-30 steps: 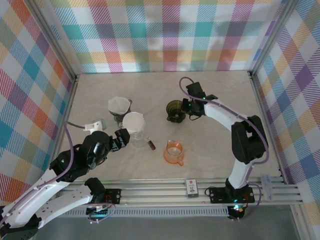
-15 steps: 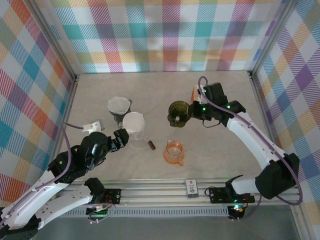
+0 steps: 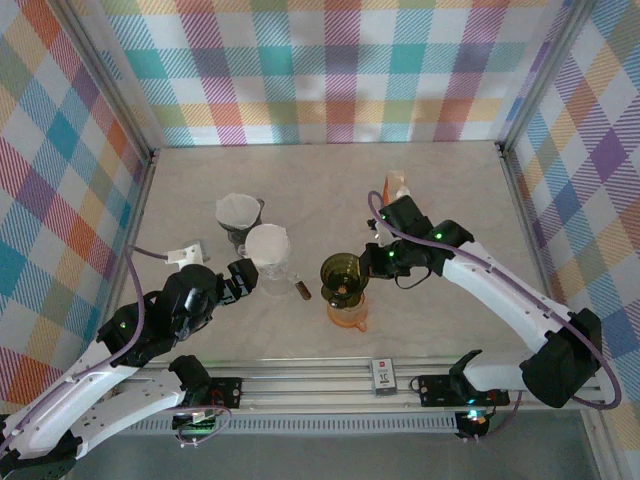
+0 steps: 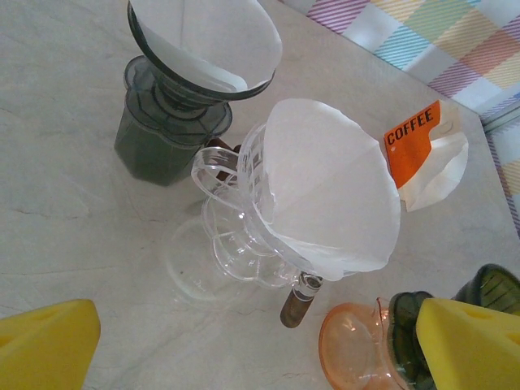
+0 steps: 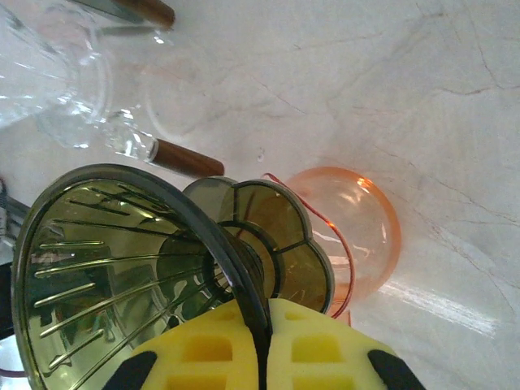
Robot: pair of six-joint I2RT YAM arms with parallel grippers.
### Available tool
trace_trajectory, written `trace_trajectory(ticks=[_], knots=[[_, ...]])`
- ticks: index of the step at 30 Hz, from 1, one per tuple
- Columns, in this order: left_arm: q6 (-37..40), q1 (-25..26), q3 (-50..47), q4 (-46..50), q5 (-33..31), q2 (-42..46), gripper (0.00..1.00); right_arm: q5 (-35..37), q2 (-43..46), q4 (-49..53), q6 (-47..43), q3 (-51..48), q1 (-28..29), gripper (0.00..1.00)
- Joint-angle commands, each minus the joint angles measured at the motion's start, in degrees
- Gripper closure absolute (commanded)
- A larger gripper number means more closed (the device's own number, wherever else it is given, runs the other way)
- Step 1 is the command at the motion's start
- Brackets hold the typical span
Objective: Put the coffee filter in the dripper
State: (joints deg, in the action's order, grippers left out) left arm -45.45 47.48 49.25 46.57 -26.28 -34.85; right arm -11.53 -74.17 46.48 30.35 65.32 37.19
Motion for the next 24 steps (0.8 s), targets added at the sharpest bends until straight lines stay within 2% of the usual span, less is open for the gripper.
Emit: trace_trajectory(ticks=[1,24], knots=[[-0.2,-0.6,-0.3,1.0,-1.3,0.4,0.00,2.5,-0.5,-0.3,-2.2,0.1,0.9,1.00],[-0.4,-0.6,-1.0,0.4,-1.5,0.1,0.00,4.5,0.8,-0.3,-2.9,-4.1,1.6,1.00]])
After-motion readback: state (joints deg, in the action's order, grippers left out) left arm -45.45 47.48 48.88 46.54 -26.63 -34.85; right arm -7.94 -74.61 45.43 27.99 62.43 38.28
